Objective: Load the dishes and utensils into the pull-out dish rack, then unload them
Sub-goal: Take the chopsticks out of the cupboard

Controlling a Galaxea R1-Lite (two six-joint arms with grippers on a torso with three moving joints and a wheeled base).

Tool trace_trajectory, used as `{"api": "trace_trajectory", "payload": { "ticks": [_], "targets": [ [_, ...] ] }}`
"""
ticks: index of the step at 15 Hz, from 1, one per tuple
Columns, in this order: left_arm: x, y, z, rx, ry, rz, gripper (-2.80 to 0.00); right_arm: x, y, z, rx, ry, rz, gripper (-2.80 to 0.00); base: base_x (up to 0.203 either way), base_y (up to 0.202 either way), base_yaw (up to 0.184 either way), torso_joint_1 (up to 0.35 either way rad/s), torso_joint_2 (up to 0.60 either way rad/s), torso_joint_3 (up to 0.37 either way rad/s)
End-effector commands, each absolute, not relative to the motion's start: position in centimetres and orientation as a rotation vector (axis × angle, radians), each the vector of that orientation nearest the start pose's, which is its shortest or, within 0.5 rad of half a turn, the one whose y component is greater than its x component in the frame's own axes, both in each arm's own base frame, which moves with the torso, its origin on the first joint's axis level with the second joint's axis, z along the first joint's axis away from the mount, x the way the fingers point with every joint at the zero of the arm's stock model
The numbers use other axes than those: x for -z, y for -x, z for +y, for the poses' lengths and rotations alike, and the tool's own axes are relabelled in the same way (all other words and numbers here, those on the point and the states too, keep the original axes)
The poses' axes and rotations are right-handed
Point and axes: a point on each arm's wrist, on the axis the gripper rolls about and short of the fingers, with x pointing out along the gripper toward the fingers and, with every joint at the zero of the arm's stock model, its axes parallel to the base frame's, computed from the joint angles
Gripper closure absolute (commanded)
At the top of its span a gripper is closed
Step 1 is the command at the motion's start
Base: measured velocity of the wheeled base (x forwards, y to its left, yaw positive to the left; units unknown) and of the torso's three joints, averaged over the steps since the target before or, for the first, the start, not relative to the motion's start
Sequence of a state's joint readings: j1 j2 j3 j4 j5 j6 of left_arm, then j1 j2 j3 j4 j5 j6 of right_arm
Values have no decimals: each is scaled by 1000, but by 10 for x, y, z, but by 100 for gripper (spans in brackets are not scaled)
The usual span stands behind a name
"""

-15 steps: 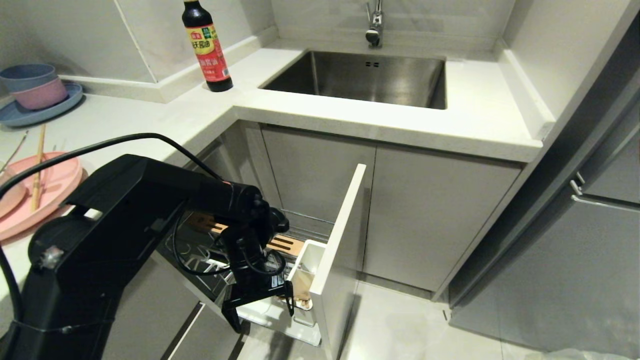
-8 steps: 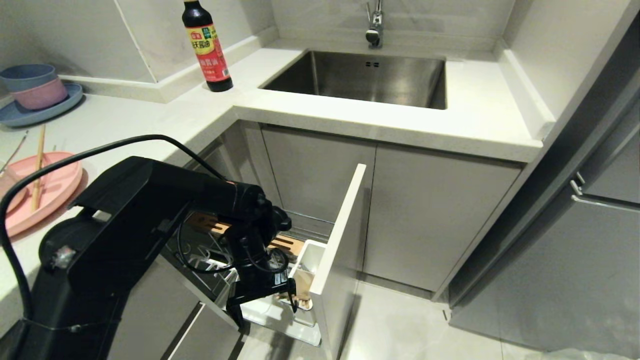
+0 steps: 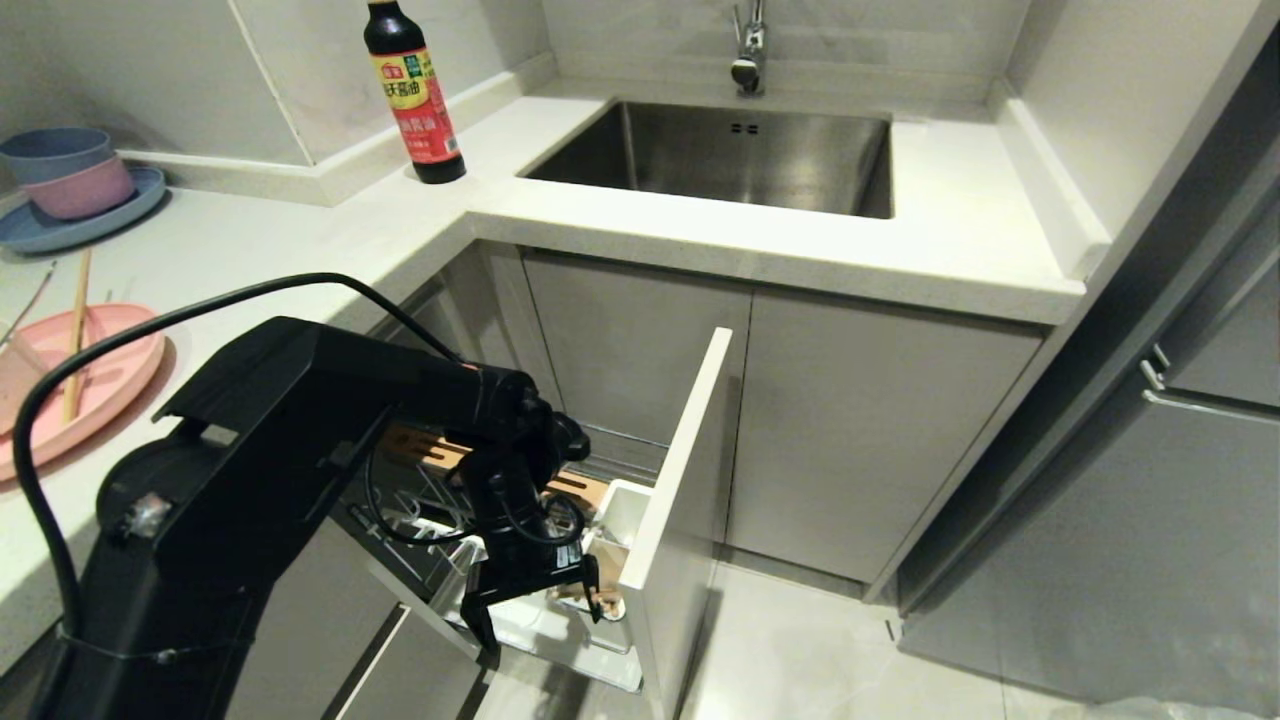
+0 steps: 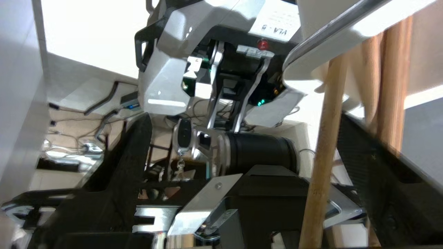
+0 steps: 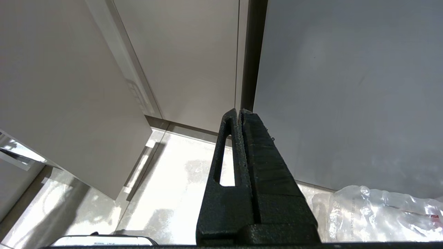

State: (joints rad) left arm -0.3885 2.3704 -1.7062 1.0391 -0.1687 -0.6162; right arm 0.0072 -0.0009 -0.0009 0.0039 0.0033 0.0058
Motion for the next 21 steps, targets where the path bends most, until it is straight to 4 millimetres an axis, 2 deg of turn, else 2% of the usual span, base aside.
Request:
{"api": "trace_trajectory", "payload": {
  "ticks": [1, 14, 16, 21],
  "targets": [
    [-58, -356, -150, -153, 275, 1763, 0, -75, 23, 0, -12, -6, 3, 0, 0, 0, 0, 0, 0, 0],
    [-59, -353, -156, -150, 264, 1765, 0, -76, 23, 0, -11, -6, 2, 0, 0, 0, 0, 0, 0, 0],
    [-77, -346, -158, -130, 266, 1760, 0, -75, 23, 0, -11, -6, 3, 0, 0, 0, 0, 0, 0, 0],
    [-138, -322, -164, -135, 325, 1693, 0, -75, 23, 0, -12, -6, 1, 0, 0, 0, 0, 0, 0, 0]
  ]
}}
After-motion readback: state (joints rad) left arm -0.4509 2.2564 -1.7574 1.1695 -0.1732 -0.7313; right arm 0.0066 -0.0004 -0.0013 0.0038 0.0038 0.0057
